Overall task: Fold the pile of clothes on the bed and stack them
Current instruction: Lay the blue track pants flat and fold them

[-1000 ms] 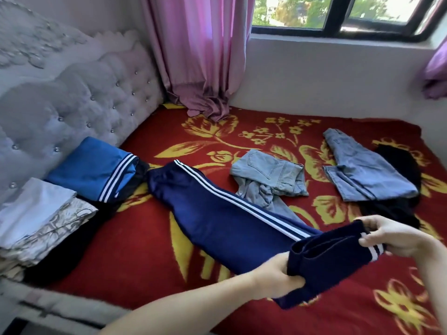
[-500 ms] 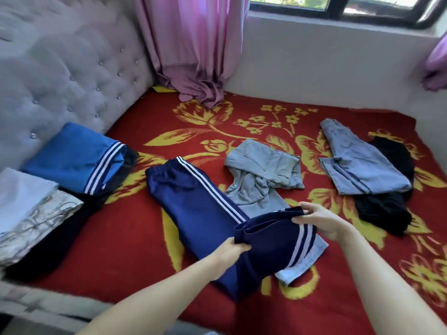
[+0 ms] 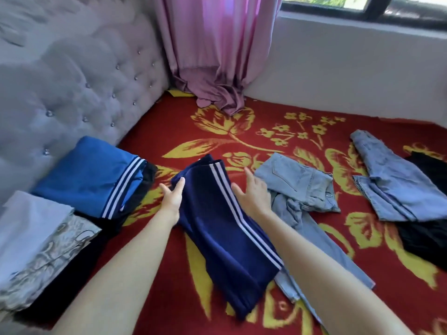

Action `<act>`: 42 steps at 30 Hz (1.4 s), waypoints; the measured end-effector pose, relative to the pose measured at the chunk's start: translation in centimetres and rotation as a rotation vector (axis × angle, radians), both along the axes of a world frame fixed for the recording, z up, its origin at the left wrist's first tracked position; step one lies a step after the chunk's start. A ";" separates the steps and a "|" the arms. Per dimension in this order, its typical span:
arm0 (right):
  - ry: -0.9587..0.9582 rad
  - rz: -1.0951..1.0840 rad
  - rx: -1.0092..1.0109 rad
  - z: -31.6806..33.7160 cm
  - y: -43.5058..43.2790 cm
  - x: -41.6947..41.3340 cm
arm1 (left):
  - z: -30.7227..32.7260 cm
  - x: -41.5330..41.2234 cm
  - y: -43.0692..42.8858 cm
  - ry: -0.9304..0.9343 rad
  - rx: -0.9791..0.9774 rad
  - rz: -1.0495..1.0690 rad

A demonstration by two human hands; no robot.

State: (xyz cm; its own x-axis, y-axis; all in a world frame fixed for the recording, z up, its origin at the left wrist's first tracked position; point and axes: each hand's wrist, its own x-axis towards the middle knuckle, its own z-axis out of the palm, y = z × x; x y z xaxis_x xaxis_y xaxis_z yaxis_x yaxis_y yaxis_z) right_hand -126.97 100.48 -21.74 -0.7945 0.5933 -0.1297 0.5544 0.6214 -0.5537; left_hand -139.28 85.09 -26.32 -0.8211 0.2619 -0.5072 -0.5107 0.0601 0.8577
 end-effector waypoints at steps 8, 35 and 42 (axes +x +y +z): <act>-0.754 -0.183 -0.323 -17.2 -4.1 14.2 | -9.2 6.5 -9.9 -0.100 -0.581 -0.435; 0.081 -1.036 -0.966 -24.5 -1.7 15.0 | -13.4 13.8 -9.8 -0.232 -0.704 -0.419; 0.047 -1.065 -0.807 -18.0 1.9 27.2 | -13.5 14.8 -5.6 -0.178 -0.632 -0.566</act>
